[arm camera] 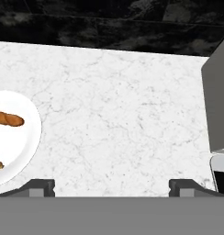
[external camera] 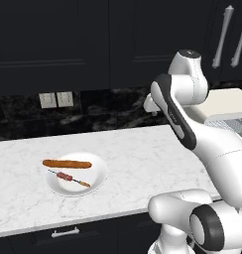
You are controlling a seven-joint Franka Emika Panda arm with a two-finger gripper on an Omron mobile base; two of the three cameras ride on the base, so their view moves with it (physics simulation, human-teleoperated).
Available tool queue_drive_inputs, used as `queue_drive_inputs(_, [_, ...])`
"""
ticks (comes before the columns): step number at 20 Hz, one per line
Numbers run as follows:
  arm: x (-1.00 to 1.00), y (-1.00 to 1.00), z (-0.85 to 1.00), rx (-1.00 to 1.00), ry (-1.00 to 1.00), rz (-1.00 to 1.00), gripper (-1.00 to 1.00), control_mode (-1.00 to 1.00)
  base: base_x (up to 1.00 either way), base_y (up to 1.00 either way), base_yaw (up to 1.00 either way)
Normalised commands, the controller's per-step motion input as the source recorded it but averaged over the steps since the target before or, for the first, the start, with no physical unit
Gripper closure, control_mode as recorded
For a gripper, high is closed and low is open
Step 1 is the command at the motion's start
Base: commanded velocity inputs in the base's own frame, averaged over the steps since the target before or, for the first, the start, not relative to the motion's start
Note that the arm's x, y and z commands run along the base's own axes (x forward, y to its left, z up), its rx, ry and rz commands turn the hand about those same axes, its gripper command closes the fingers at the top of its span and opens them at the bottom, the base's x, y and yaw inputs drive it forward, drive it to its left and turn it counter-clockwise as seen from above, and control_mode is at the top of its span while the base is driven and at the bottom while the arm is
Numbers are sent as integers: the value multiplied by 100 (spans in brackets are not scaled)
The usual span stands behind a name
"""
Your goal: Pick up the kebab skewer and baguette bread, and place them inside the toaster oven. Close the toaster oven door and start by setting the timer.
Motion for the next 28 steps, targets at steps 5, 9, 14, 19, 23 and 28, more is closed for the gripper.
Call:
queue_drive_inputs(5, [0,0,0,0,0,0,-100,100,38,-1,-4])
queue_drive_inputs(9, [0,0,0,0,0,0,-100,100,21,0,-7])
queue_drive_inputs(14, [0,0,0,0,0,0,-100,100,0,0,-1])
queue_drive_inputs(19, [1,-30,-4,0,0,0,-100,-100,0,0,0])
queue_drive_inputs(23, [-16,-99,-10,2,0,0,-100,-100,0,0,0])
queue_drive_inputs(28, [-4,-100,-8,2,-1,0,-100,-100,0,0,0])
